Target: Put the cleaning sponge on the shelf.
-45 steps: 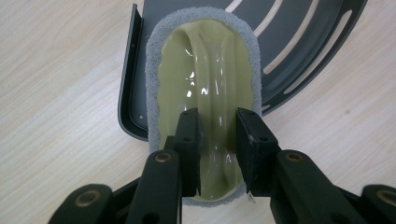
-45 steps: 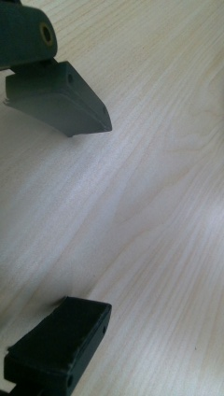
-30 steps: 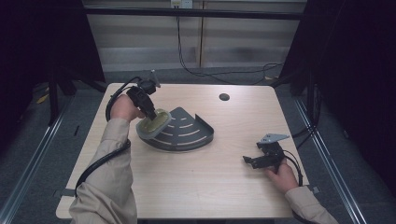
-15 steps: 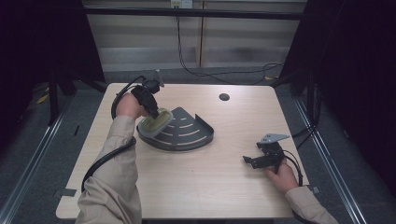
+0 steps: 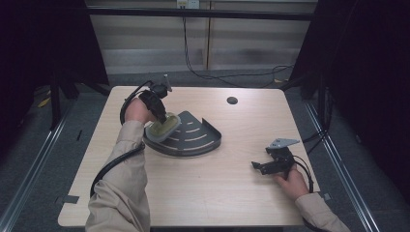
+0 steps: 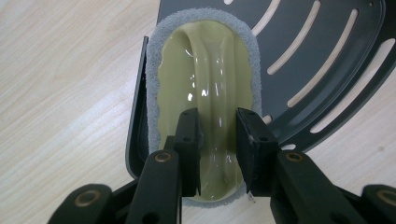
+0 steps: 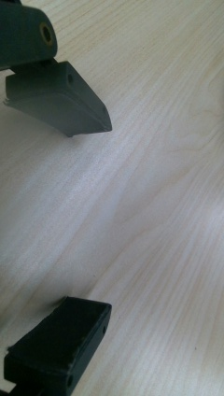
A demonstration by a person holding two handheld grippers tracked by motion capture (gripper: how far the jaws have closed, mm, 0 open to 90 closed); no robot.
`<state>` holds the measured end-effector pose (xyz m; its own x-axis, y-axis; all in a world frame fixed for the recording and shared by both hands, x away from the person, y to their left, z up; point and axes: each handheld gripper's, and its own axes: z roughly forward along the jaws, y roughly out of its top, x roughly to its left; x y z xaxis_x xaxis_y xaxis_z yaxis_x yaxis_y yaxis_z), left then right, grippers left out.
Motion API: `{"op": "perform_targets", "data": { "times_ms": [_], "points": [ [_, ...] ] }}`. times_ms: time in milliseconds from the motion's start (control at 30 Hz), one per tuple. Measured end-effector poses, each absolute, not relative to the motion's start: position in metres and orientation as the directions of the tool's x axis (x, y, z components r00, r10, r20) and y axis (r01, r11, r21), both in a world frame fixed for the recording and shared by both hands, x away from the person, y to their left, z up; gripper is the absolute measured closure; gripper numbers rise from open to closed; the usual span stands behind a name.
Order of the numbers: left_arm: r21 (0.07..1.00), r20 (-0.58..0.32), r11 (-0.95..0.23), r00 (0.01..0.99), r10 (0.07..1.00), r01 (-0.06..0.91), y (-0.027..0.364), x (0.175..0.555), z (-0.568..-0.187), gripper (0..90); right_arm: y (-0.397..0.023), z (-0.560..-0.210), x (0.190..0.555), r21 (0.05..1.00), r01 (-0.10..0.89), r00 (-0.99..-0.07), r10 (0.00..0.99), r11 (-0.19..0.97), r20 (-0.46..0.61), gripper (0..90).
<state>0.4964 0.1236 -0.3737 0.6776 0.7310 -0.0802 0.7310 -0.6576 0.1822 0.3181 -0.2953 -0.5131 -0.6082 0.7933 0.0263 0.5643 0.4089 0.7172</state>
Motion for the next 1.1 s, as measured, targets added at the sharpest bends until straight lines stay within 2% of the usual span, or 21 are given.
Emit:
{"op": "perform_targets", "data": {
  "times_ms": [1100],
  "points": [
    [0.178, -0.11, -0.633, 0.655, 0.748, 0.753, 0.131, 0.503, -0.408, 71.2, -0.295, -0.513, 0.318, 0.718, 0.564, -0.608, 0.793, 0.409, 0.026, 10.9]
  ]
}}
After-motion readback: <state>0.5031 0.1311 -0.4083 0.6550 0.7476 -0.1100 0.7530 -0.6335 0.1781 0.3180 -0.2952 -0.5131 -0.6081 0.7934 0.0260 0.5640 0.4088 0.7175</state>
